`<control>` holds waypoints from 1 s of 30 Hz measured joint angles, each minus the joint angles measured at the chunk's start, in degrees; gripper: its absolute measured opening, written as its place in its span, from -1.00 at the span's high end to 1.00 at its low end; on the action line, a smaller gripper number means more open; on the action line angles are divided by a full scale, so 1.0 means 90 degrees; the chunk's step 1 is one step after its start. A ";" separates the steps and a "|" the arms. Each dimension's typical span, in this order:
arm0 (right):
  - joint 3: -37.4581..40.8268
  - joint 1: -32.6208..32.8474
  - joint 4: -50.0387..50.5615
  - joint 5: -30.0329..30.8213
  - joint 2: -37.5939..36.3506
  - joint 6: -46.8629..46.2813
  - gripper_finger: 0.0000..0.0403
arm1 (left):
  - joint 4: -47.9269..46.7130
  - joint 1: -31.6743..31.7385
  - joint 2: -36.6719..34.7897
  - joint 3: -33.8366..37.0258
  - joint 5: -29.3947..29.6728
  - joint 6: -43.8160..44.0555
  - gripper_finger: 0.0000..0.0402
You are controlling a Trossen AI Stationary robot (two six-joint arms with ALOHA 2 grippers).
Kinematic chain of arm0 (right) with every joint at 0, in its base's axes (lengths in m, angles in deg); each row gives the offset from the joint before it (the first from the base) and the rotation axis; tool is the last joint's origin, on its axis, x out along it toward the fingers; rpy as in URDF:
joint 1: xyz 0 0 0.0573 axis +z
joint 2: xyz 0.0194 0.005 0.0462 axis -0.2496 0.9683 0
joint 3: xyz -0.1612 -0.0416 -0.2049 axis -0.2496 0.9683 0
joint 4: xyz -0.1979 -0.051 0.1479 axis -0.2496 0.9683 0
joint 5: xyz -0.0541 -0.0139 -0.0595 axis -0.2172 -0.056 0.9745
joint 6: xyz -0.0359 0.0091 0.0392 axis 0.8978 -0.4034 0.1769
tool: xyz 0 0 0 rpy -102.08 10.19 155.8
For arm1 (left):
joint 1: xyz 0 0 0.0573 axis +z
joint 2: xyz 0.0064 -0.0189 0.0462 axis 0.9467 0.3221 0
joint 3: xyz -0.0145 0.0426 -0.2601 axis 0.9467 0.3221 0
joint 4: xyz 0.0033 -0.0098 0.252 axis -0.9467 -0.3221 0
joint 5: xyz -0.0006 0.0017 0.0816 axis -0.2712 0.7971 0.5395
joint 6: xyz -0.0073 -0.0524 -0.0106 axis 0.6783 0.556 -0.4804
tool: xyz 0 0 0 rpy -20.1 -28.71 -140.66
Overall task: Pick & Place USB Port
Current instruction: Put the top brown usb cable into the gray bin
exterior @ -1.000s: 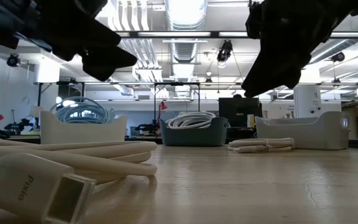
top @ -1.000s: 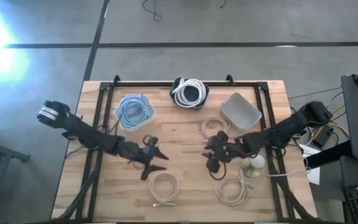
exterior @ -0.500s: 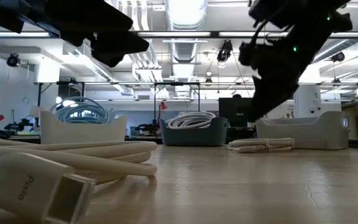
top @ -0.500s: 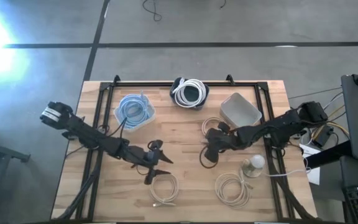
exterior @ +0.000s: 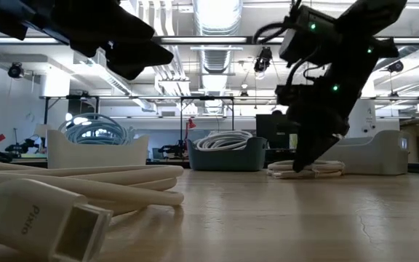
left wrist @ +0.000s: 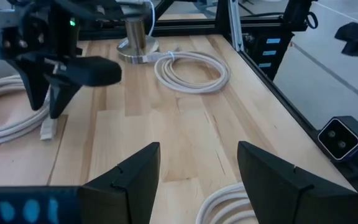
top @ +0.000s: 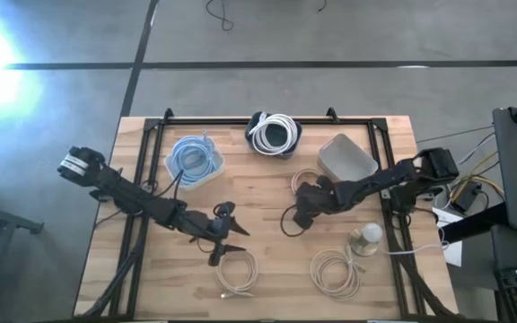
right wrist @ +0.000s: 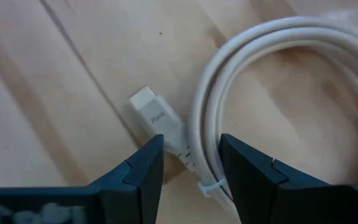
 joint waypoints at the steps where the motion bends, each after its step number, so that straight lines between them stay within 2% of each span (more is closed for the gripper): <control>1: -0.0009 -0.0028 -0.0037 0.0035 0.0099 -0.0044 0.24 | -0.0010 0.0000 0.0000 0.0000 0.0000 -0.0001 -0.10; 7: -0.0036 -0.0099 -0.0236 0.0572 0.0494 -0.0460 0.32 | -0.0042 0.0000 -0.0002 0.0000 0.0000 -0.0024 -0.10; 15: -0.0009 -0.0109 -0.0259 0.0513 0.0313 -0.0583 0.89 | -0.0067 0.0003 -0.0005 0.0000 0.0000 -0.0024 -0.10; 21: -0.0094 -0.0098 -0.0300 0.0265 -0.0035 -0.0651 0.93 | -0.0104 0.0005 -0.0005 0.0000 0.0002 -0.0019 -0.10; 30: -0.0623 -0.0097 -0.0174 0.0424 -0.0447 -0.0057 0.94 | -0.0116 0.0005 -0.0007 0.0000 0.0000 -0.0004 -0.10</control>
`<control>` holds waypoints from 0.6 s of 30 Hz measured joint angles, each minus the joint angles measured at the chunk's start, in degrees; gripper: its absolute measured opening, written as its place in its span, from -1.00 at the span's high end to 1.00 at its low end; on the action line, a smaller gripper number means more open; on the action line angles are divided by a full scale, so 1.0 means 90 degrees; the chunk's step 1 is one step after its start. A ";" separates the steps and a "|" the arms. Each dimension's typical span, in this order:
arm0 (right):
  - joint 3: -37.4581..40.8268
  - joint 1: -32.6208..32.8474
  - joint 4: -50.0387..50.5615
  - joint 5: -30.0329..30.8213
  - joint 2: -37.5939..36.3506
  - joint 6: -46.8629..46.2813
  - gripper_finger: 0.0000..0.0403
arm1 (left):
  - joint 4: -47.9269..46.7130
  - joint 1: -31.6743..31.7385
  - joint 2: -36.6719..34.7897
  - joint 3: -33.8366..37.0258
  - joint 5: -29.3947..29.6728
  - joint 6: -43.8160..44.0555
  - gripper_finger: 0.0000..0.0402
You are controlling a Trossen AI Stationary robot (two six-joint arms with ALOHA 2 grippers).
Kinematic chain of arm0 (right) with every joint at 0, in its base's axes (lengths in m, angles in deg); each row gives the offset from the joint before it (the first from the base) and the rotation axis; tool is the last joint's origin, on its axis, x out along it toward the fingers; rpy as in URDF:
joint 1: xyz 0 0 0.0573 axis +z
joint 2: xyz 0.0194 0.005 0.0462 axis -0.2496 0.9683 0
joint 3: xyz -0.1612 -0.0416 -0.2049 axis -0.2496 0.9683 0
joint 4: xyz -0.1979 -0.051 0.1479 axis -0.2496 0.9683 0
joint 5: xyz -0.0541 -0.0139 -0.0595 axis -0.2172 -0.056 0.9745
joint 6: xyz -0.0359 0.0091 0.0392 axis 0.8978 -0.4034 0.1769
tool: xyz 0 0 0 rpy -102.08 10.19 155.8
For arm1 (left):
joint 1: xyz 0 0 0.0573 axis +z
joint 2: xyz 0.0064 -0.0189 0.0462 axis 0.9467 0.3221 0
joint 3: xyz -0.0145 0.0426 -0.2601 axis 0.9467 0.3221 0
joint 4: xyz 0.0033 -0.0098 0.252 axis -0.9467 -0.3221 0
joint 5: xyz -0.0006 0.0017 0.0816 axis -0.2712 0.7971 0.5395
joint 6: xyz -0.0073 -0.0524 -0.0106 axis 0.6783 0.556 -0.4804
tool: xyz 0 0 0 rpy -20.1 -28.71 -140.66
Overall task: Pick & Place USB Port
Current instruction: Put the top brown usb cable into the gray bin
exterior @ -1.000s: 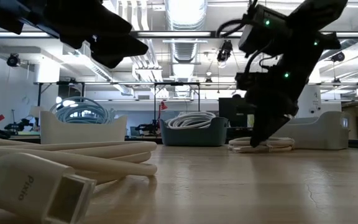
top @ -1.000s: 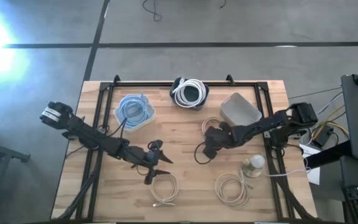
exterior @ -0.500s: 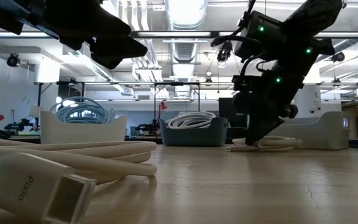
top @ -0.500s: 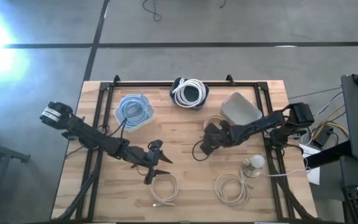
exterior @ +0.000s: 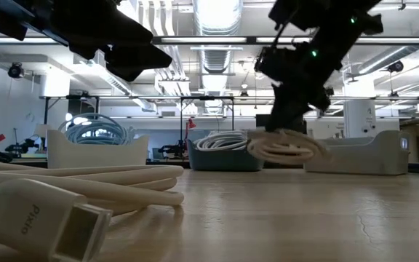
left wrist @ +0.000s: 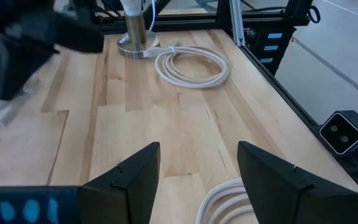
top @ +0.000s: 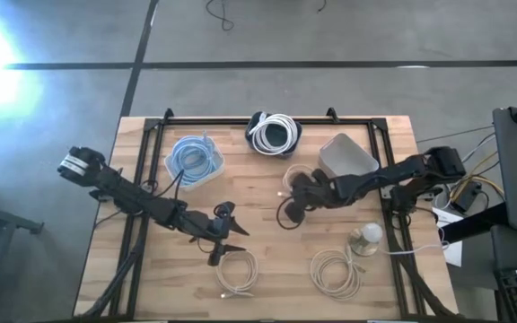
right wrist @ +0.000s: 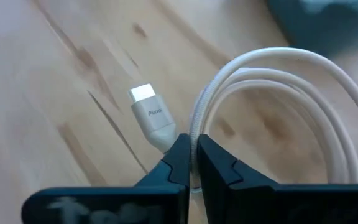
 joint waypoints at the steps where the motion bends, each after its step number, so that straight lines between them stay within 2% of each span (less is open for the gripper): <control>1: -0.0113 -0.0002 0.0092 0.0044 -0.0041 0.0043 0.94 | -0.0003 0.0000 0.0000 0.0000 0.0000 0.0024 -0.10; 5: -0.0698 0.0037 0.0705 0.0556 -0.0131 0.0179 0.94 | -0.0068 -0.0002 0.0000 0.0003 0.0000 0.0044 -0.10; 10: -0.1756 0.0174 0.2139 0.1344 -0.0264 0.0376 0.94 | -0.0092 -0.0004 -0.0002 0.0005 0.0000 0.0083 -0.10; 15: -0.2823 0.0331 0.3974 0.2491 -0.0291 -0.0205 0.94 | -0.0106 -0.0002 -0.0002 0.0005 0.0001 0.0083 -0.10; 18: -0.3135 0.0354 0.4765 0.3138 -0.0296 -0.0825 0.94 | -0.0109 -0.0002 -0.0002 0.0005 0.0000 0.0081 -0.10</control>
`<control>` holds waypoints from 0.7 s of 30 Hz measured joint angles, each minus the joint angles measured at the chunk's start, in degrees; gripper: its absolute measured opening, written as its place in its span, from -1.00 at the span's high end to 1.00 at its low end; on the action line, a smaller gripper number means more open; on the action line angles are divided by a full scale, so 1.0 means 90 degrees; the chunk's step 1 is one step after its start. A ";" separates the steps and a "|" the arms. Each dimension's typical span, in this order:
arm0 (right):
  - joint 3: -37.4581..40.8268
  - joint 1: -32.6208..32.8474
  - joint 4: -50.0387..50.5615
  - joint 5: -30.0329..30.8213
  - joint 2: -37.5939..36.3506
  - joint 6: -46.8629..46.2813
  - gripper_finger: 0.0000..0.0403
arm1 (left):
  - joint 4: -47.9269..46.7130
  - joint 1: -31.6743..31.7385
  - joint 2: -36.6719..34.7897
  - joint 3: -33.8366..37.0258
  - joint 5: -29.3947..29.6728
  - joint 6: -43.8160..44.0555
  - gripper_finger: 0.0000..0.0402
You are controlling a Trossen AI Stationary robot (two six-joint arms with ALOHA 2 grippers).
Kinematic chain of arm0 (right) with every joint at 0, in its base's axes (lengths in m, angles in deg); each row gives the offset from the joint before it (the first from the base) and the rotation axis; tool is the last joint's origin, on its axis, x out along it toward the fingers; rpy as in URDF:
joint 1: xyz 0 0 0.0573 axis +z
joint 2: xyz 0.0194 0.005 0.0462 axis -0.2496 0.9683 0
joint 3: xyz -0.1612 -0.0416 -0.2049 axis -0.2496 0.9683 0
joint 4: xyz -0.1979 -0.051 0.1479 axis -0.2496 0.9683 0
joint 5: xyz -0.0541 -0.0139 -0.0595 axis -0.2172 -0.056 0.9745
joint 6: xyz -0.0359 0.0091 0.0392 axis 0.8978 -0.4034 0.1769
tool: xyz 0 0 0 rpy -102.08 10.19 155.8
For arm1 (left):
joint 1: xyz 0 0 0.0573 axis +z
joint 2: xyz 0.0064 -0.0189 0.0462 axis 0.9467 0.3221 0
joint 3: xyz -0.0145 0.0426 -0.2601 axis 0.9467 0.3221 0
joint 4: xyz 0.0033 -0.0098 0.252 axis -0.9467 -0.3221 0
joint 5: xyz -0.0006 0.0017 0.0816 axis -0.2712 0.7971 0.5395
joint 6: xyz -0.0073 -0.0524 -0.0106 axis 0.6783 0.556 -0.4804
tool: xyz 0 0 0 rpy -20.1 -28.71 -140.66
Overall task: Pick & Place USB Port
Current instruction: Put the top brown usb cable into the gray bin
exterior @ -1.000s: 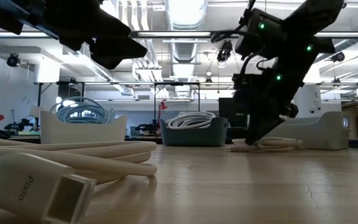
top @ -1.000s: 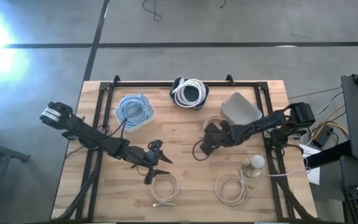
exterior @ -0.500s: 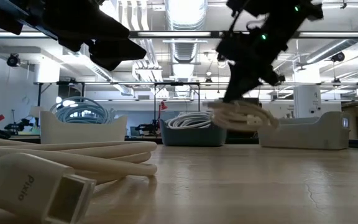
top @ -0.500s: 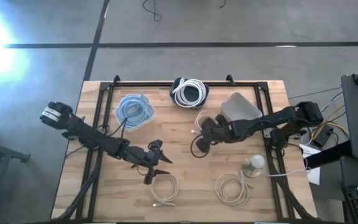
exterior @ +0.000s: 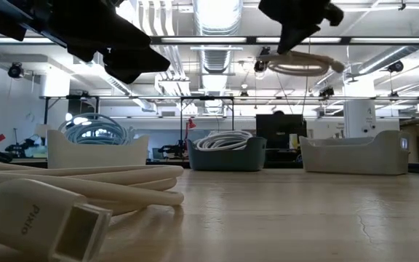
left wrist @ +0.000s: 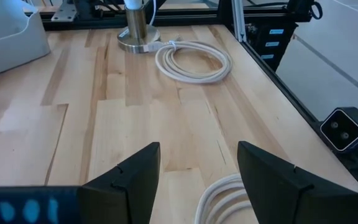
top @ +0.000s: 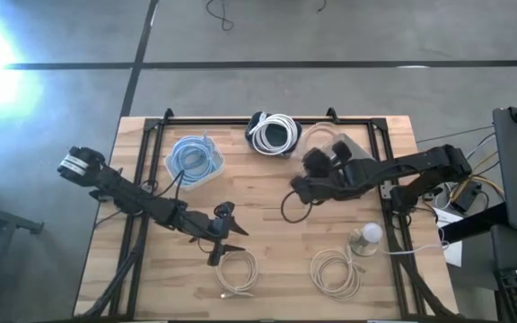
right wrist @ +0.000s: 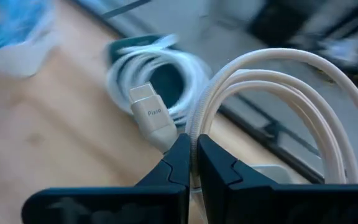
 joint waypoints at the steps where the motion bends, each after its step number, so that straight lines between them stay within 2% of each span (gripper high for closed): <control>1: -0.0004 -0.0004 0.0213 0.0216 0.0000 -0.0278 0.94 | 0.0002 0.0000 0.0000 0.0000 0.0002 -0.0001 -0.10; 5: 0.0456 -0.0109 0.0401 0.0935 0.0004 -0.1405 0.94 | 0.0000 0.0000 0.0000 0.0000 0.0000 0.0002 -0.10; 15: 0.2498 -0.0668 0.0393 0.0971 0.0015 -0.4178 0.94 | -0.0002 0.0000 0.0000 0.0000 0.0002 0.0067 -0.10; 21: 0.3320 -0.0888 0.0121 0.1285 0.0010 -0.5116 0.94 | -0.0002 0.0000 0.0000 0.0000 0.0002 0.0050 -0.10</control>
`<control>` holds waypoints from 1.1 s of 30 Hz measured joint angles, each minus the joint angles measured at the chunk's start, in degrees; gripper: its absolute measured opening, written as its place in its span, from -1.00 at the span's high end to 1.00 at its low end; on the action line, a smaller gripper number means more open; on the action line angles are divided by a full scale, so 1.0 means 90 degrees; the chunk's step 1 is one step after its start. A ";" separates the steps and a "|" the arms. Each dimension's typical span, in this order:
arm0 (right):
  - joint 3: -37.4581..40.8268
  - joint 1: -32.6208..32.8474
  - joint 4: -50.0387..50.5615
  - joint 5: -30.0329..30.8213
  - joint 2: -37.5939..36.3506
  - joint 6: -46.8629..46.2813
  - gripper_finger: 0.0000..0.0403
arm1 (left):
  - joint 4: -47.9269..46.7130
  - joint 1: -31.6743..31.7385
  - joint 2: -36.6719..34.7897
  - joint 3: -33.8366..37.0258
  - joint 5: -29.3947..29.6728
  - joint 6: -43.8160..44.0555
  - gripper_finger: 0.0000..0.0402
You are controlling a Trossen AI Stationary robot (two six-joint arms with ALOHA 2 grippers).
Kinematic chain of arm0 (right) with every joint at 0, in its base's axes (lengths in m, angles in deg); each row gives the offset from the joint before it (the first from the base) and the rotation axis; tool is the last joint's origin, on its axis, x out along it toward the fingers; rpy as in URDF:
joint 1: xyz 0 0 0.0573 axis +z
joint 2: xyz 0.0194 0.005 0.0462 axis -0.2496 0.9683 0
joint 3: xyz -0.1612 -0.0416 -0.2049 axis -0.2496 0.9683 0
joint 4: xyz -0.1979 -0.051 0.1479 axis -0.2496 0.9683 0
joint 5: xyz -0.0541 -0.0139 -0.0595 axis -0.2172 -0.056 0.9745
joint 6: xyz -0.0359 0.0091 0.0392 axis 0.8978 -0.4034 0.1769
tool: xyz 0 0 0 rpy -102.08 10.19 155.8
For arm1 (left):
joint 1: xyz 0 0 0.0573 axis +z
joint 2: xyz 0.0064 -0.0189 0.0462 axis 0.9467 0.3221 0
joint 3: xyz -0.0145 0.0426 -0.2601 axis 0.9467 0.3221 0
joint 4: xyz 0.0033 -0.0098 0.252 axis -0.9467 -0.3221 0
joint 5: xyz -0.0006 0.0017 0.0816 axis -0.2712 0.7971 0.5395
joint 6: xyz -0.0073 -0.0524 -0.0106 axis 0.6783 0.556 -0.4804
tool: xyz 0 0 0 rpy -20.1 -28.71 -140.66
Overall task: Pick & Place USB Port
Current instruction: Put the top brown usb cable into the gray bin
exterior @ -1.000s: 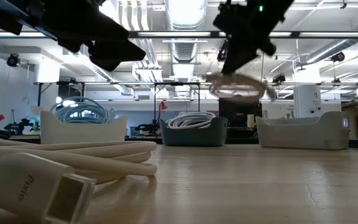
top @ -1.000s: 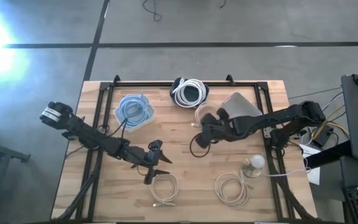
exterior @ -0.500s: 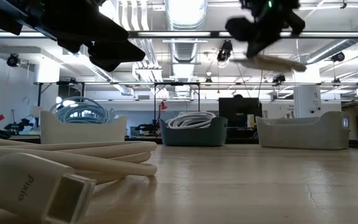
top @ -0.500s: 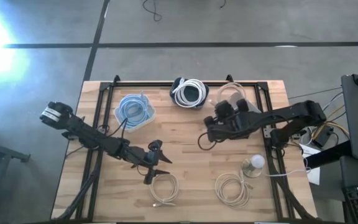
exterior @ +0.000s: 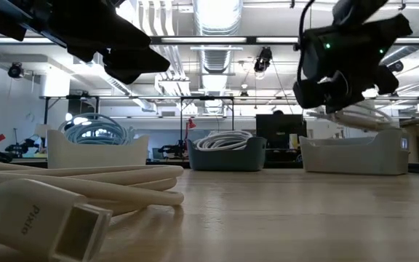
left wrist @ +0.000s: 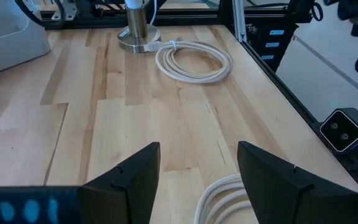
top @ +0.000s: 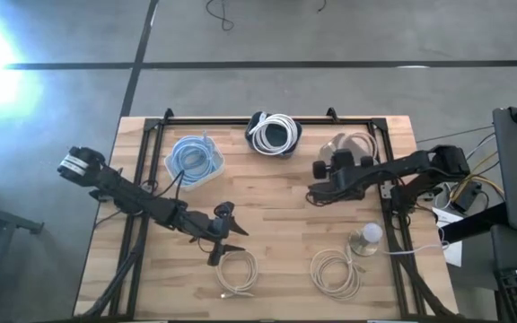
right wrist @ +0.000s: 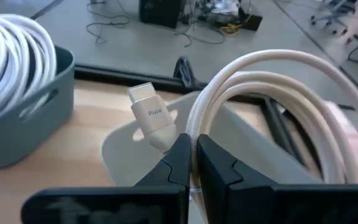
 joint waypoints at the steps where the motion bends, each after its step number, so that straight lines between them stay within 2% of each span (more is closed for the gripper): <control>1: 0.0105 -0.0010 -0.0132 -0.0006 0.0000 -0.0013 0.94 | 0.0000 0.0000 0.0000 0.0000 0.0000 0.0000 -0.10; 8: 0.0784 -0.0087 -0.0905 0.0002 0.0007 0.0019 0.94 | 0.0000 0.0007 0.0000 0.0000 0.0168 -0.0007 -0.10; 19: 0.1292 -0.0085 -0.1197 -0.0039 0.0007 -0.0297 0.92 | 0.0000 0.0012 0.0000 0.0000 0.0172 0.0000 -0.10; 25: 0.1307 -0.0196 -0.1212 -0.0396 0.0007 -0.0261 0.71 | 0.0002 0.0012 0.0000 0.0000 0.0172 0.0005 -0.10; 33: 0.1134 -0.0286 -0.1221 -0.0442 0.0007 0.0170 0.40 | 0.0002 0.0012 0.0000 0.0000 0.0170 0.0010 -0.10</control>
